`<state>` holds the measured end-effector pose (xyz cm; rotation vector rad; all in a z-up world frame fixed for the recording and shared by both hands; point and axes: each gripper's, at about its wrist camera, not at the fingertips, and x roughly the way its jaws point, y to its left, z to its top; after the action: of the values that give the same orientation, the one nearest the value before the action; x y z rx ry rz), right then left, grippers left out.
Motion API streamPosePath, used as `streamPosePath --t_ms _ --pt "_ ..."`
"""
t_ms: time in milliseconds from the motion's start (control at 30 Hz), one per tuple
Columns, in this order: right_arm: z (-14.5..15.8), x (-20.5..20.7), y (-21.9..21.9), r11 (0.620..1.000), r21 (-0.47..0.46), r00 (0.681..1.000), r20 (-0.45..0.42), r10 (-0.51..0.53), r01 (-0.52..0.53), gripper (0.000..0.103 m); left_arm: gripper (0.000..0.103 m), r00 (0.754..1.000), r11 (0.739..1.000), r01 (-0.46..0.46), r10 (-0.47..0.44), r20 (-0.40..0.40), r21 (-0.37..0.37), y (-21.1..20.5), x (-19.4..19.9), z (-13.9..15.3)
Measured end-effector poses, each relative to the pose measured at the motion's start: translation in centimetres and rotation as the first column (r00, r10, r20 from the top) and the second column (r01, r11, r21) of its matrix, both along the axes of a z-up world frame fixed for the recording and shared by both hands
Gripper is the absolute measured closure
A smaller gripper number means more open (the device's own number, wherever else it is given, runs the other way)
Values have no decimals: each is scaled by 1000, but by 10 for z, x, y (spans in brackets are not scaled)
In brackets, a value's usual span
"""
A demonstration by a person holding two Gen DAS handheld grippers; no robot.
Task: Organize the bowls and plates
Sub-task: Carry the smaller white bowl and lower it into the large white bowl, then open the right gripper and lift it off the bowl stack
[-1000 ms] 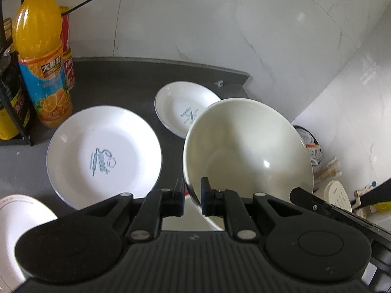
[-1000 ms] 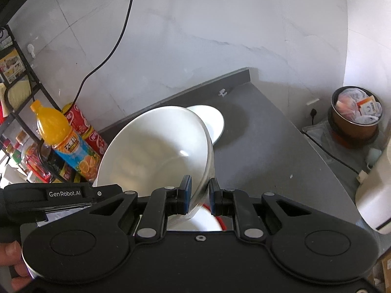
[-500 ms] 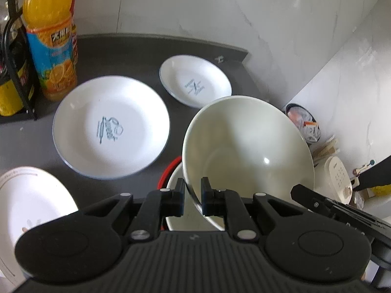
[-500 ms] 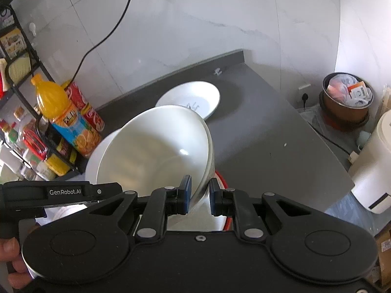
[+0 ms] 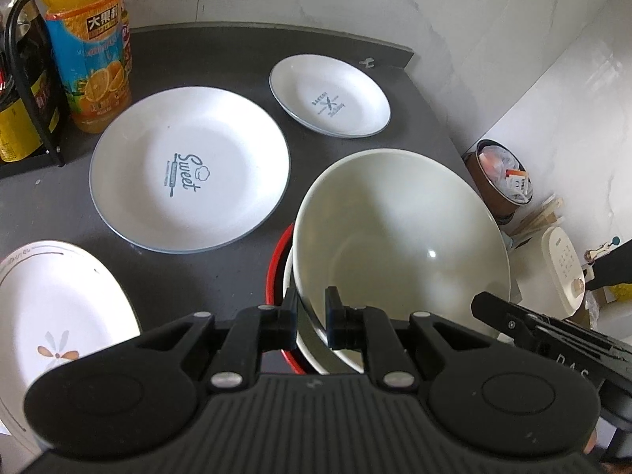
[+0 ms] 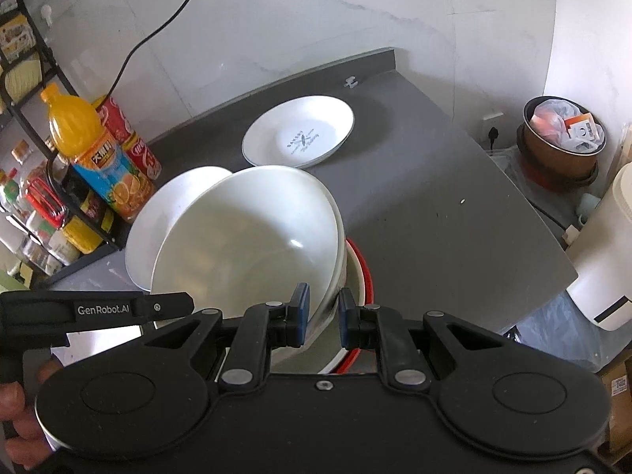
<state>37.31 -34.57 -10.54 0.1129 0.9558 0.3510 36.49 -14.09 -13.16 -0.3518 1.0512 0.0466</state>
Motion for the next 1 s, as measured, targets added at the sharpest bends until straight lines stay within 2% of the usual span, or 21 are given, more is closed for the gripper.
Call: streamPosePath --t_ms 467,600,667,800,833,933,1000 --pt "-13 8 5 998 -63 997 -73 22 -27 87 90 999 1000 2 -1 -38 22 -6 0 -9" --pt "-12 11 2 999 -40 995 -100 31 -35 83 89 1000 1000 -2 2 -29 10 -3 0 -5" --pt "-7 13 -1 999 -26 995 -92 28 -31 79 89 1000 1000 -8 8 -15 13 0 1 0" --pt "4 19 -8 999 -33 998 -47 34 -36 79 89 999 999 -33 33 11 13 6 4 8" --pt "4 21 -9 998 -38 998 -45 40 -42 80 89 999 999 -42 41 14 13 7 5 9" --pt "0 28 -8 997 -46 996 -56 67 -70 95 89 998 998 -67 66 22 11 11 9 11" --pt "-3 31 -5 994 -55 994 -64 88 -92 98 89 997 997 -80 79 24 11 13 11 12"
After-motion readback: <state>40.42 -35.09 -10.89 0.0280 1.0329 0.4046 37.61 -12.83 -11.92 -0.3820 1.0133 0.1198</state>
